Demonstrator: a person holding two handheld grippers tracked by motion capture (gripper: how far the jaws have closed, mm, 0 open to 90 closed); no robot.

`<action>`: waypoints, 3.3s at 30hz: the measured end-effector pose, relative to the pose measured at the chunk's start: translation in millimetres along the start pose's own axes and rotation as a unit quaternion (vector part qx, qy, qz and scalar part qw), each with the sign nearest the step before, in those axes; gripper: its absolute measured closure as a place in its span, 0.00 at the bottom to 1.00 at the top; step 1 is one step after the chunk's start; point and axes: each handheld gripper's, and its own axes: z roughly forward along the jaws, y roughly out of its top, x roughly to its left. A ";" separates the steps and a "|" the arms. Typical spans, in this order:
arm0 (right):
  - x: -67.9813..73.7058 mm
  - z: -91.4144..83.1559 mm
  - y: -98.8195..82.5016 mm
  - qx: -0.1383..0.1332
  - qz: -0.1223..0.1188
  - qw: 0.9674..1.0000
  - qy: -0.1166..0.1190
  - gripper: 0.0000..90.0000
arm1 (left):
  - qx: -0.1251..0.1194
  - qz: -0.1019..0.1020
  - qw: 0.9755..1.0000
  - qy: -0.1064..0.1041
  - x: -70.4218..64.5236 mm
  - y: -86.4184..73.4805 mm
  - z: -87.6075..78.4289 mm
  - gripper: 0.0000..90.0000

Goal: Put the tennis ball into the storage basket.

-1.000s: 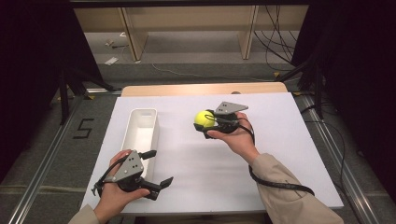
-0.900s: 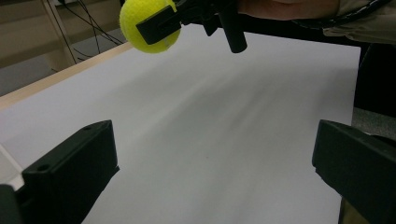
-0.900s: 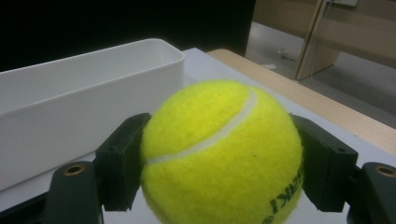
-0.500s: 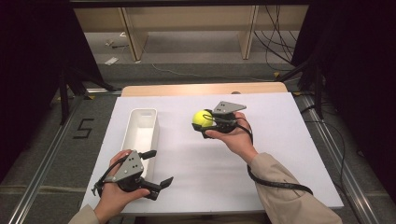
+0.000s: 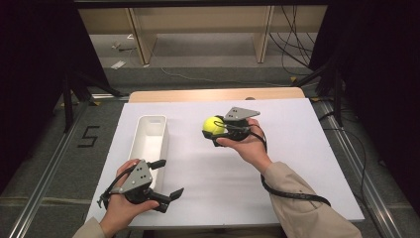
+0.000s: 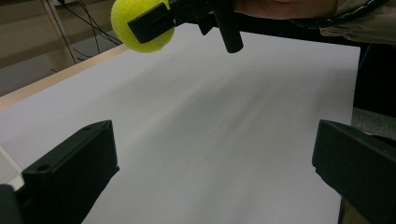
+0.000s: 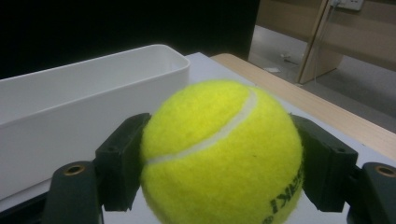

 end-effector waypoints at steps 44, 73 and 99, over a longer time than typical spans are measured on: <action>4.5 6.2 10.5 -0.012 -0.005 1.000 0.008 0.30 | -0.001 0.001 1.000 -0.001 -0.2 0.0 0.2 0.00; 7.8 10.6 15.5 -0.017 -0.006 1.000 0.012 0.30 | 0.000 0.000 1.000 -0.001 -0.4 -0.1 0.6 0.00; 11.9 15.6 20.7 -0.021 -0.009 1.000 0.018 0.30 | 0.000 0.000 1.000 -0.001 -0.4 -0.2 0.8 0.00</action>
